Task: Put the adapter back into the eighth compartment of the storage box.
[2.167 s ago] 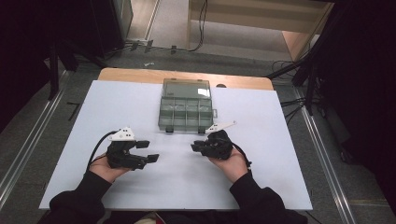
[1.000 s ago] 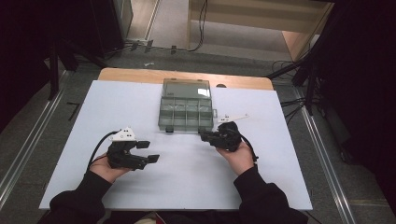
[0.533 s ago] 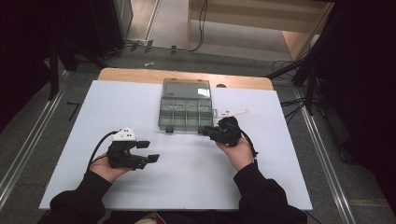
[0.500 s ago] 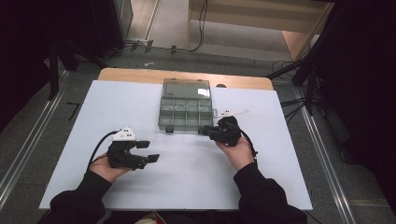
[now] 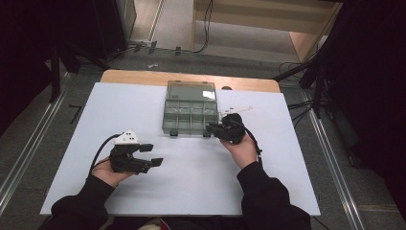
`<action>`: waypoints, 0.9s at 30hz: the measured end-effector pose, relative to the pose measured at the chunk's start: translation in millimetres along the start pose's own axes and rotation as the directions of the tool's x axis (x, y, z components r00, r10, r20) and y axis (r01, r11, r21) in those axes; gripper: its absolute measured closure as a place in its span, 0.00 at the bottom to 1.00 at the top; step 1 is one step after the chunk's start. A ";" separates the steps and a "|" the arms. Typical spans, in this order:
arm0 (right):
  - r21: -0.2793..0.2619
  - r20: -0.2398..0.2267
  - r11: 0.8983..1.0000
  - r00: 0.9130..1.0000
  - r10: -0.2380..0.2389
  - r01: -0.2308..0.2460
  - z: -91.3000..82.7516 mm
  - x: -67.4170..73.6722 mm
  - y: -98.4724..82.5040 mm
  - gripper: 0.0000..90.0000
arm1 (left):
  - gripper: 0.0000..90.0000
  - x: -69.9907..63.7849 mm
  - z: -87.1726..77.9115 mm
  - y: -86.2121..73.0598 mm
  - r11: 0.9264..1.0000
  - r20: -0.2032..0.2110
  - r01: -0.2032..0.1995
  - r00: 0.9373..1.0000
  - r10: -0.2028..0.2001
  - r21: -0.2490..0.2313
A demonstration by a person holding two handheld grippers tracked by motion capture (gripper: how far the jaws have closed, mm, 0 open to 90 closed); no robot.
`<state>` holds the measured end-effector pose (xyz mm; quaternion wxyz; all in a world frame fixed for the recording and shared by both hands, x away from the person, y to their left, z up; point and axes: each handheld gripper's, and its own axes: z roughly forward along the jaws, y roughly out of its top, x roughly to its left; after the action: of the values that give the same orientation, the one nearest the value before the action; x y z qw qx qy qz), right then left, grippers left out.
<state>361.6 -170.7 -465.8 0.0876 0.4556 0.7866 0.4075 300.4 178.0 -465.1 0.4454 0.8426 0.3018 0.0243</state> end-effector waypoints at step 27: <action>-0.006 0.033 0.998 0.998 0.056 -0.055 14.6 -19.8 15.2 0.82 | 0.33 0.6 0.3 0.2 1.000 0.005 0.003 1.000 -0.003 -0.002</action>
<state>390.1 -174.2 -469.0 0.0904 0.4837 0.7711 0.4040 301.0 178.0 -465.2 0.4471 0.8417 0.3019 0.0220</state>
